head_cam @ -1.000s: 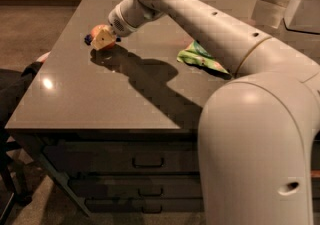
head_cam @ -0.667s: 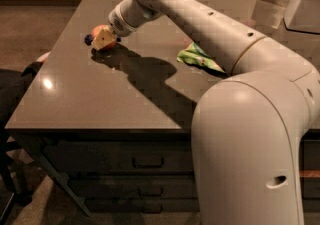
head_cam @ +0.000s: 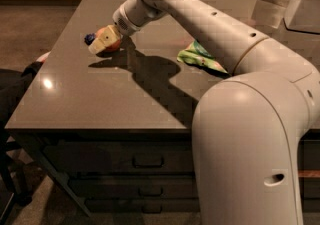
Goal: Move apple near rxbar blueberry
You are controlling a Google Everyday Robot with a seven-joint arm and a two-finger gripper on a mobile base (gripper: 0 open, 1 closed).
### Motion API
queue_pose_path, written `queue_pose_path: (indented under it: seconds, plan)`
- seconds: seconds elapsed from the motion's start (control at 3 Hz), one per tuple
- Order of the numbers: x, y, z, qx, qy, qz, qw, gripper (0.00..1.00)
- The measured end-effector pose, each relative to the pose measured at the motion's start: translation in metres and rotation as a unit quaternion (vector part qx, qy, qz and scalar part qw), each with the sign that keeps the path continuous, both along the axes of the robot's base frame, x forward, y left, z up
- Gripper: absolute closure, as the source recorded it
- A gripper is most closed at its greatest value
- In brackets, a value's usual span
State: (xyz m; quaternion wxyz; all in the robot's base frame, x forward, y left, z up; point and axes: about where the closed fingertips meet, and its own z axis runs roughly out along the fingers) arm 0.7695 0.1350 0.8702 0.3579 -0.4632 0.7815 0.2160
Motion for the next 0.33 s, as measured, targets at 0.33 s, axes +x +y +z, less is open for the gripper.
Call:
queue_pose_path:
  seconds: [0.33]
  plan:
    - [0.0000,0.0001,-0.0001,0.000,0.000,0.000,1.0000,0.00]
